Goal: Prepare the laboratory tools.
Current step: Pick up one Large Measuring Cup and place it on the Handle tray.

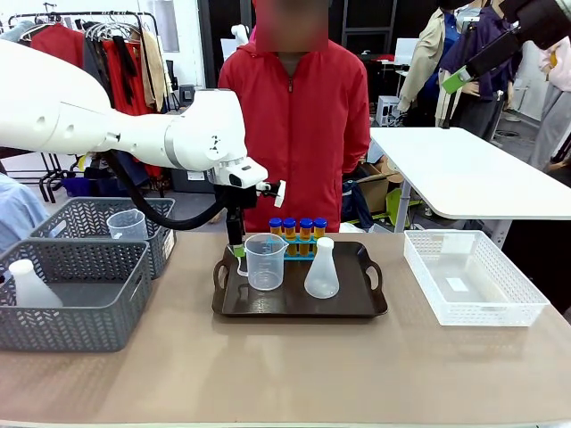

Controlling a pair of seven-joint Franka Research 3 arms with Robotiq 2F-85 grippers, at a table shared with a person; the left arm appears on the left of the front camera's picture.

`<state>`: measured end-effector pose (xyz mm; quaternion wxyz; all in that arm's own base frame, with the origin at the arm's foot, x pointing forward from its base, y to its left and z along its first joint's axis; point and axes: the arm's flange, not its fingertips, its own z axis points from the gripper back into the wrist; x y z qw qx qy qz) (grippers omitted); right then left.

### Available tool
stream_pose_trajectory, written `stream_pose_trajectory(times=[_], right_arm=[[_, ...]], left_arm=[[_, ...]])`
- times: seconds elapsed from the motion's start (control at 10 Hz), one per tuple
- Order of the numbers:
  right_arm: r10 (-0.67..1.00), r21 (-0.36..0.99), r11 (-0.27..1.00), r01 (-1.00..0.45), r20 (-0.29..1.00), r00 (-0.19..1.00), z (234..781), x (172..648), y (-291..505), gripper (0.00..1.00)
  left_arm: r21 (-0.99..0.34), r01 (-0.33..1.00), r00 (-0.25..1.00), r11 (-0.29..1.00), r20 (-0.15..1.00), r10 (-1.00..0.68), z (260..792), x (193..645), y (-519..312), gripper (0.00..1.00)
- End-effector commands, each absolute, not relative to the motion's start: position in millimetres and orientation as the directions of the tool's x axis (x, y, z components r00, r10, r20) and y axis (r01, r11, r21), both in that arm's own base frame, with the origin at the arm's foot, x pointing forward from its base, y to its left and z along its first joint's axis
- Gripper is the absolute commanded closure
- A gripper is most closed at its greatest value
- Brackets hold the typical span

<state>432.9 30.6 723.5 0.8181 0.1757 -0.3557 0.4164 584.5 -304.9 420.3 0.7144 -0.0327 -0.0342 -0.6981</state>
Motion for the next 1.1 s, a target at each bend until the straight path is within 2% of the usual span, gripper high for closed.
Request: stream_pose_trajectory(times=[0.0,0.4,0.7,1.0], right_arm=[[0.553,-0.006,0.582,-0.813,0.736,0.39,725,433,30,0.0],[0.553,-0.006,0.582,-0.813,0.736,0.39,725,433,30,0.0],[0.553,-0.006,0.582,-0.813,0.736,0.39,725,433,30,0.0],[0.553,-0.006,0.582,-0.813,0.736,0.39,725,433,30,0.0]], left_arm=[[0.014,1.0,0.021,0.022,0.091,-0.996,421,586,-304,0.0],[0.001,1.0,0.023,0.023,0.095,-0.995,420,585,-305,0.0],[-0.006,0.998,0.068,0.068,0.121,-0.99,459,563,-284,0.0],[-0.055,0.998,0.049,0.038,0.22,-0.974,500,546,-258,0.0]])
